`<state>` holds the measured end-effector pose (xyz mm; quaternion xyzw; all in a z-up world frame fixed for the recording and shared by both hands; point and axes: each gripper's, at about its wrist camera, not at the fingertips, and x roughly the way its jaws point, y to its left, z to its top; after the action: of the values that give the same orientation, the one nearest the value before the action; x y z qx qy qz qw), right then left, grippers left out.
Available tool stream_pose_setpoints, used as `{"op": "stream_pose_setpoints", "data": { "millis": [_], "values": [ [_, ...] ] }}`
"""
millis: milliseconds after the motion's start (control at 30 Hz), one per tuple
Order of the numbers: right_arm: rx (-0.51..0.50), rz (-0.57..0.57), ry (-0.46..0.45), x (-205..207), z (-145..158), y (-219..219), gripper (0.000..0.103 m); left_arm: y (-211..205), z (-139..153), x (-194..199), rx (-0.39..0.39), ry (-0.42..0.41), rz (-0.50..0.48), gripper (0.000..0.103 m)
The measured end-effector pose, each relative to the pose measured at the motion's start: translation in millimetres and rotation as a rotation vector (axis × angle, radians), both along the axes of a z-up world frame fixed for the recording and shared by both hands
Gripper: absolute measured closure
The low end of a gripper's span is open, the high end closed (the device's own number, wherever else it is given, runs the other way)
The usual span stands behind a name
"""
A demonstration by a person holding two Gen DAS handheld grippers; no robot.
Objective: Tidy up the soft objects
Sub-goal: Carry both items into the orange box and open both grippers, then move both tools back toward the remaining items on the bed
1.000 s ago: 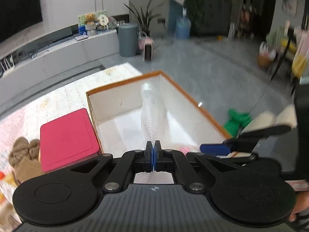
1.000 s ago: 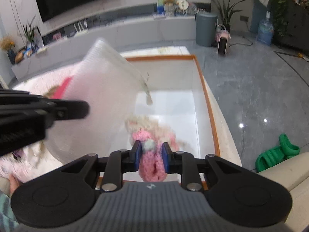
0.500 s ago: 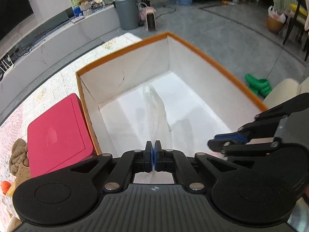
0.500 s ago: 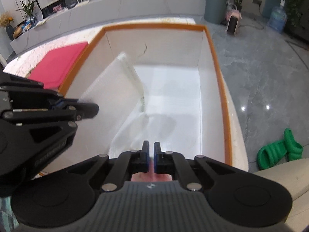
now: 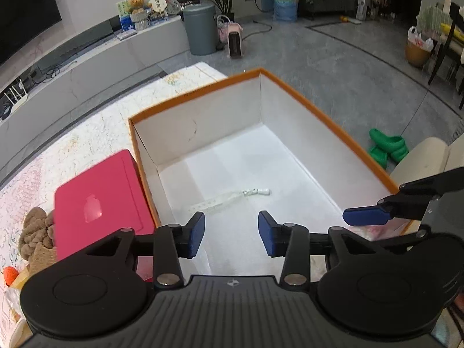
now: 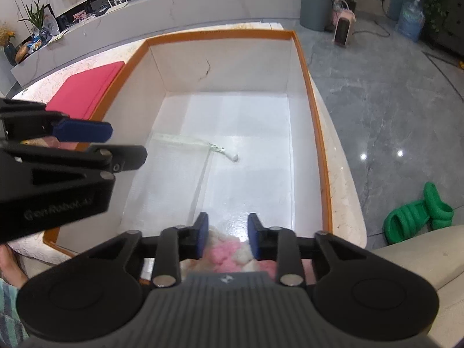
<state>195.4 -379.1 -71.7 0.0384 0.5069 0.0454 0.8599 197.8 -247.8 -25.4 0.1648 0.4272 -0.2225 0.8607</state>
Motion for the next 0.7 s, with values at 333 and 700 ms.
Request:
{"op": "stream_pose_setpoints", "data": {
  "millis": [333,700],
  "values": [
    [-0.001,-0.022,-0.076,-21,38,19,0.049,39,43,-30,-0.097,-0.125,0.042,0.053],
    [0.045,0.017,-0.35,-78,74,85,0.041,130,63,-86,-0.242,-0.352,0.215,0.053]
  ]
}}
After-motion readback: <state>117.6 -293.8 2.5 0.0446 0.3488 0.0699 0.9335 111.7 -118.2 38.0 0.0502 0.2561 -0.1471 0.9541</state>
